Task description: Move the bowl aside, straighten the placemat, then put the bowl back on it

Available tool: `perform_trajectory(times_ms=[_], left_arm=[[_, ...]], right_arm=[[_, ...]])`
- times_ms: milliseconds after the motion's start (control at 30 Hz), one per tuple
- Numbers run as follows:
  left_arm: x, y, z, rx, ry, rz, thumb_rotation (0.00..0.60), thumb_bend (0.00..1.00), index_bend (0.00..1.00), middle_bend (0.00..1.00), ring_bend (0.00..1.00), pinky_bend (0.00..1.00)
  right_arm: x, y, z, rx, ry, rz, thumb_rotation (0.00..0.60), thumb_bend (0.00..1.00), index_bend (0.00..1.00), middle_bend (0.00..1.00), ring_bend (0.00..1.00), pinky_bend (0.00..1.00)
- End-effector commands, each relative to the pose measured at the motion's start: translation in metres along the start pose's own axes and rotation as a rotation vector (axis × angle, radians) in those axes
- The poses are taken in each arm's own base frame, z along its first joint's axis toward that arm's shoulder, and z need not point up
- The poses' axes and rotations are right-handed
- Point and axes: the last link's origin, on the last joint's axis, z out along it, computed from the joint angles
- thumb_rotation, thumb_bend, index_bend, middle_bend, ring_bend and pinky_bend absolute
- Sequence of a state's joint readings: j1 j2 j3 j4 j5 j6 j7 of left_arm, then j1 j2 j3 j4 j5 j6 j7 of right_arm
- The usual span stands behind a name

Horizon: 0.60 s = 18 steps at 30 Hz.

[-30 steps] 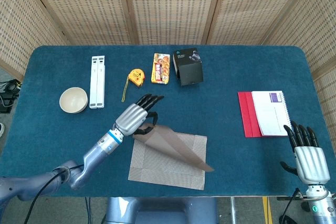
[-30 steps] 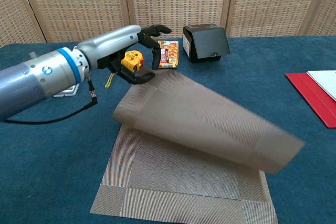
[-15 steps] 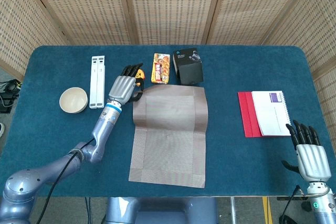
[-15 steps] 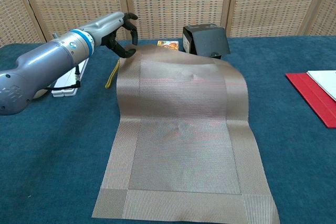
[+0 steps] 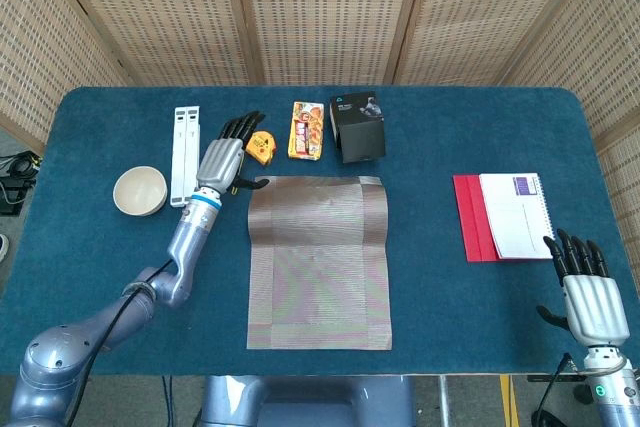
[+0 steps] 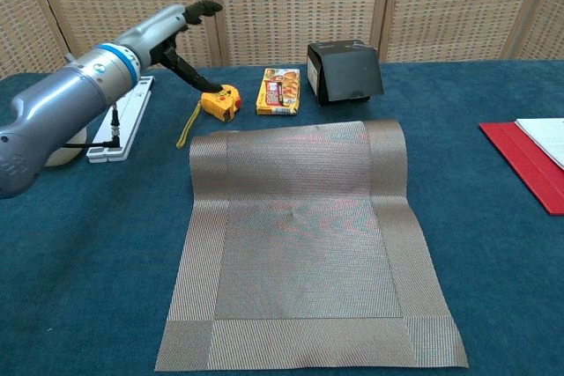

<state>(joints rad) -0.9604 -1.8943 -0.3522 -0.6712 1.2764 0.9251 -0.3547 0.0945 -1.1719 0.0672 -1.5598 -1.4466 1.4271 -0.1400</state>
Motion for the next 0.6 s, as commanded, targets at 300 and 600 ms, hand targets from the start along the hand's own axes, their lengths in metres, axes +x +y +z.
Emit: perform_trajectory(times_ms=[300,600], left_arm=[[0.098,-0.049,-0.092,0.074,0.072,0.282,0.6,0.0,0.0,0.0,0.0,0.0],[0.132,-0.06,-0.172,0.216,0.025,0.357,0.6,0.0,0.0,0.0,0.0,0.0]], right_arm=[[-0.002,-0.006,-0.005,0.042,-0.005,-0.007,0.6,0.0,0.09,0.0,0.0,0.0],[-0.007,-0.014,-0.006,0.086,-0.007,-0.03,0.6,0.0,0.1,0.0,0.0,0.0]])
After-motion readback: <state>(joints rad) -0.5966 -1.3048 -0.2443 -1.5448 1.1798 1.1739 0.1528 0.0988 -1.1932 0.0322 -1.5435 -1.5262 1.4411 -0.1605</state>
